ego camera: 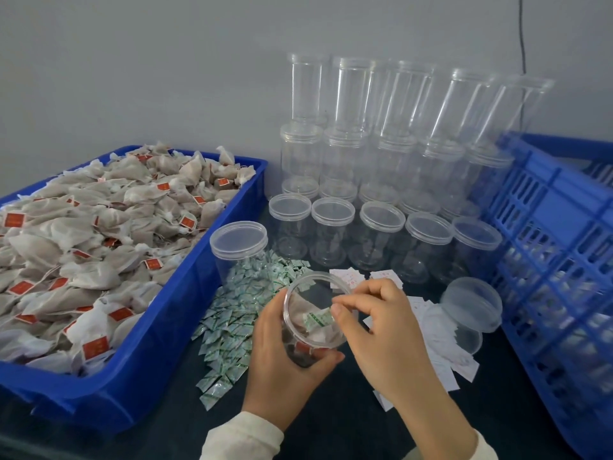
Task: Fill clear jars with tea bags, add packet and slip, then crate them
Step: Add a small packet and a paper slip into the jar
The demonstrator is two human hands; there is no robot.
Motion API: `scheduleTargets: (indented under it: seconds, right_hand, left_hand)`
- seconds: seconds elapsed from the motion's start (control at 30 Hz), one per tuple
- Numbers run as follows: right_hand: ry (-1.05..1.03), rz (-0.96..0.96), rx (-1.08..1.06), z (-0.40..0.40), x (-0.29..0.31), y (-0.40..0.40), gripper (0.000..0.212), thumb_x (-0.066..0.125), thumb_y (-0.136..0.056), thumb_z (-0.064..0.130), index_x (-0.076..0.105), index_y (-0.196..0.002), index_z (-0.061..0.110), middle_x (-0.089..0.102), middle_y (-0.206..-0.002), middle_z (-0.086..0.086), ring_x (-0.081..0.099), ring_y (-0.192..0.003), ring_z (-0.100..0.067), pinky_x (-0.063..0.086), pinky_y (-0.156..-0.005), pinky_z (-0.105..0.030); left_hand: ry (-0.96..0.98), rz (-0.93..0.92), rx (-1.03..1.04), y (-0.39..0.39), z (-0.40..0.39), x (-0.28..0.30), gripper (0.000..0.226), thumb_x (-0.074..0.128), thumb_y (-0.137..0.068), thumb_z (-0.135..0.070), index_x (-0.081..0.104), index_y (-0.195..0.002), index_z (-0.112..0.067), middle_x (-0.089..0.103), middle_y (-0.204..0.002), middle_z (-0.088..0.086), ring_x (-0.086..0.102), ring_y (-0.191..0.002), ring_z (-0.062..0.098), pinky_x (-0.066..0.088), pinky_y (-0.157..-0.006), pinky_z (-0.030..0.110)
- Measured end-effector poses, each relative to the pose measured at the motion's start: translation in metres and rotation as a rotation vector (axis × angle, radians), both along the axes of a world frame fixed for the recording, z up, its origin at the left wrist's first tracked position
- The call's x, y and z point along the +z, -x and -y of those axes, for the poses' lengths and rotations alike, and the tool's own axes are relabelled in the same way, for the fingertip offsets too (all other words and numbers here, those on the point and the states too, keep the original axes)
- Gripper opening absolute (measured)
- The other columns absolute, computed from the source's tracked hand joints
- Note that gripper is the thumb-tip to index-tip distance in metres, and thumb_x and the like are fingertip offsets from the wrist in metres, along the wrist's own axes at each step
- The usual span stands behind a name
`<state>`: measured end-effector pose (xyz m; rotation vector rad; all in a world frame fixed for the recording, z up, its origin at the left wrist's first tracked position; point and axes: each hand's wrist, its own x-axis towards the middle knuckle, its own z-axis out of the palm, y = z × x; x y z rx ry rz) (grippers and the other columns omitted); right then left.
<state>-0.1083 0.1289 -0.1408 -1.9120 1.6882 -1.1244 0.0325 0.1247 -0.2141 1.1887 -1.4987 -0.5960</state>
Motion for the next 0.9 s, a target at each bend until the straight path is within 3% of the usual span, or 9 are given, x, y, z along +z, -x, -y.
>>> scheduleTargets:
  seconds: [0.1,0.2,0.3,0.33,0.43,0.57,0.67,0.77,0.9]
  right_hand:
    - [0.005,0.090,0.008,0.001,0.003,0.011,0.013,0.057,-0.085,0.041,0.069,-0.090,0.044,0.051,-0.100,0.024,0.049,-0.102,0.008,0.033,-0.078,0.000]
    - [0.019,0.149,-0.070,0.009,0.002,0.036,0.015,0.060,-0.089,0.032,0.063,-0.085,0.046,0.059,-0.098,0.020,0.053,-0.092,0.011,0.037,-0.071,0.000]
    - [-0.079,0.016,-0.191,0.020,-0.015,0.070,0.012,0.061,-0.092,0.028,0.065,-0.093,0.039,0.063,-0.104,0.013,0.055,-0.086,0.008,0.039,-0.067,-0.005]
    - [-0.168,-0.086,-0.229,0.021,-0.024,0.081,0.012,0.061,-0.093,0.031,0.068,-0.102,0.035,0.063,-0.111,0.009,0.056,-0.088,0.004,0.040,-0.071,-0.008]
    - [-0.457,-0.365,-0.251,0.018,-0.054,0.100,0.043,0.063,-0.089,0.044,0.062,-0.127,0.023,0.050,-0.137,0.004,0.048,-0.121,-0.013,0.040,-0.099,-0.029]
    - [-0.400,-0.425,-0.237,0.008,-0.073,0.098,0.056,0.060,-0.085,0.058,0.058,-0.130,0.026,0.040,-0.143,0.008,0.031,-0.131,-0.013,0.032,-0.105,-0.028]
    - [-0.379,-0.363,-0.093,-0.006,-0.075,0.095,0.060,0.063,-0.080,0.062,0.058,-0.131,0.031,0.041,-0.131,0.017,0.035,-0.123,-0.003,0.037,-0.100,-0.023]
    - [-0.442,-0.436,0.113,-0.018,-0.076,0.098,0.058,0.066,-0.080,0.058,0.052,-0.133,0.040,0.035,-0.131,0.022,0.036,-0.120,0.001,0.039,-0.095,-0.020]
    - [-0.453,-0.435,0.204,-0.015,-0.069,0.099,0.050,0.067,-0.083,0.050,0.053,-0.131,0.043,0.035,-0.121,0.024,0.039,-0.114,0.004,0.039,-0.095,-0.019]
  left_hand:
    - [0.006,-0.007,-0.009,0.003,-0.001,0.000,0.102,0.094,-0.050,-0.025,0.037,-0.131,-0.045,0.048,-0.130,-0.013,0.044,-0.123,0.002,0.034,-0.094,0.003]
    - [0.003,0.000,-0.010,0.006,-0.002,-0.001,0.101,0.095,-0.049,-0.024,0.036,-0.126,-0.050,0.045,-0.131,-0.018,0.041,-0.124,-0.005,0.030,-0.095,0.000]
    - [-0.009,-0.019,-0.017,0.007,-0.002,-0.003,0.100,0.095,-0.048,-0.022,0.038,-0.127,-0.045,0.045,-0.131,-0.019,0.040,-0.123,-0.008,0.029,-0.096,0.000]
    - [-0.010,-0.021,-0.020,0.007,-0.002,-0.003,0.100,0.095,-0.048,-0.021,0.039,-0.128,-0.042,0.046,-0.130,-0.019,0.040,-0.123,-0.010,0.030,-0.095,-0.001]
    - [-0.010,-0.022,-0.020,0.008,-0.001,-0.004,0.102,0.095,-0.046,-0.022,0.040,-0.130,-0.035,0.047,-0.127,-0.019,0.041,-0.119,-0.013,0.030,-0.091,-0.003]
    - [-0.032,-0.005,-0.024,0.012,0.001,-0.004,0.102,0.095,-0.046,-0.026,0.042,-0.133,-0.031,0.047,-0.127,-0.020,0.042,-0.118,-0.013,0.031,-0.093,-0.002]
    - [-0.044,0.018,-0.028,0.013,0.001,-0.006,0.103,0.095,-0.046,-0.027,0.043,-0.136,-0.022,0.048,-0.129,-0.015,0.044,-0.121,-0.006,0.030,-0.097,0.000]
    - [-0.046,0.020,-0.034,0.013,0.000,-0.007,0.103,0.095,-0.047,-0.024,0.044,-0.136,-0.022,0.048,-0.129,-0.017,0.044,-0.122,-0.005,0.031,-0.097,0.001]
    - [-0.042,0.023,-0.045,0.014,0.000,-0.007,0.103,0.096,-0.047,-0.024,0.044,-0.136,-0.023,0.047,-0.129,-0.018,0.044,-0.123,-0.002,0.034,-0.100,0.009]
